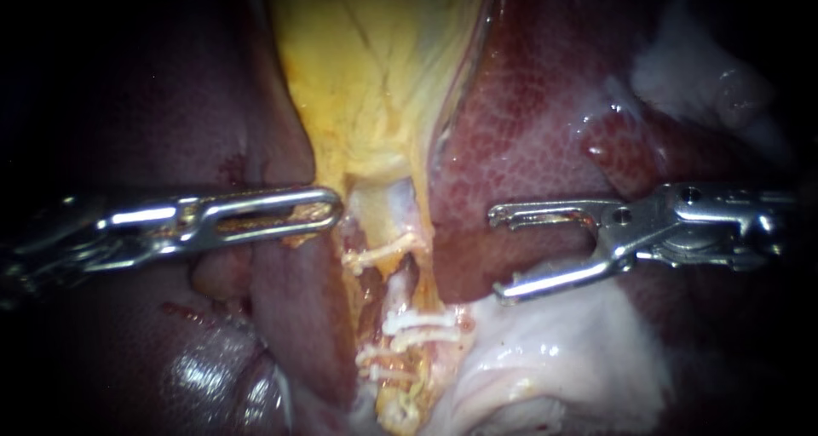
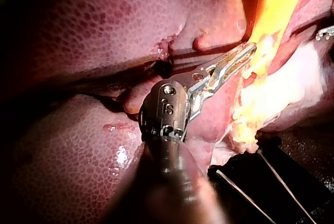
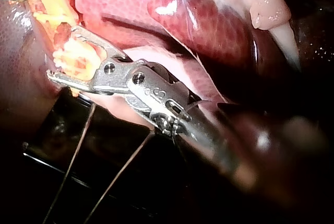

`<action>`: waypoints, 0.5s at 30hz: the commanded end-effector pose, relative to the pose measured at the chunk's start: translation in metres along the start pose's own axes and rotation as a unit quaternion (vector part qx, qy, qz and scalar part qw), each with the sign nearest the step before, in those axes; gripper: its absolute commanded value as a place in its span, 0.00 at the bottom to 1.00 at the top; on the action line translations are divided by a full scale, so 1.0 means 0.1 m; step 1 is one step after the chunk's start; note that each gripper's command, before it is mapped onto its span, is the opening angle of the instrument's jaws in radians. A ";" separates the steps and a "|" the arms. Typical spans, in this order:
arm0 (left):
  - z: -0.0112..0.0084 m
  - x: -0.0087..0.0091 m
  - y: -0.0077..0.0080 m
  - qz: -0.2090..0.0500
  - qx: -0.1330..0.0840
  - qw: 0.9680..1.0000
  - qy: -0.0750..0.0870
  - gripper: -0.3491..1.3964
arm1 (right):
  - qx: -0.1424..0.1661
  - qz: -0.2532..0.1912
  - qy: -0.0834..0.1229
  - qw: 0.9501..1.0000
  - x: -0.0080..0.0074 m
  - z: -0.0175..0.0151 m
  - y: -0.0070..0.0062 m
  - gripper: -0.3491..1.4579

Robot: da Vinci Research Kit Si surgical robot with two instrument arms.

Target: Going back second clip right tube

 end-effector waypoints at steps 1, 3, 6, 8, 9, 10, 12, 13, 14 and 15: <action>0.005 0.003 -0.001 0.001 0.000 1.000 0.003 0.00 | 0.000 0.000 0.000 1.000 0.001 0.000 0.000 0.52; 0.010 0.006 -0.001 0.003 0.001 1.000 0.005 0.00 | 0.000 0.001 0.000 1.000 0.002 0.000 -0.001 0.52; 0.012 0.007 -0.002 0.003 0.003 1.000 0.006 0.00 | -0.001 0.002 0.000 1.000 0.004 -0.001 -0.001 0.52; 0.011 0.006 -0.002 0.003 0.004 1.000 0.006 0.00 | -0.002 0.002 0.001 1.000 0.005 -0.001 -0.001 0.52; 0.011 0.006 -0.002 0.003 0.004 1.000 0.006 0.00 | -0.002 0.003 0.001 1.000 0.005 -0.002 -0.001 0.52; 0.010 0.006 -0.002 0.003 0.004 1.000 0.006 0.00 | -0.002 0.003 0.001 1.000 0.006 -0.002 -0.001 0.52; 0.010 0.006 -0.002 0.003 0.004 1.000 0.006 0.00 | -0.002 0.003 0.001 1.000 0.006 -0.002 -0.002 0.52; 0.010 0.006 -0.002 0.003 0.004 1.000 0.006 0.00 | -0.002 0.003 0.001 1.000 0.007 -0.002 -0.002 0.52; 0.010 0.006 -0.002 0.003 0.004 1.000 0.006 0.00 | -0.003 0.003 0.001 1.000 0.007 -0.002 -0.002 0.52; 0.010 0.006 -0.002 0.003 0.004 1.000 0.006 0.00 | -0.003 0.004 0.001 1.000 0.009 -0.001 -0.002 0.52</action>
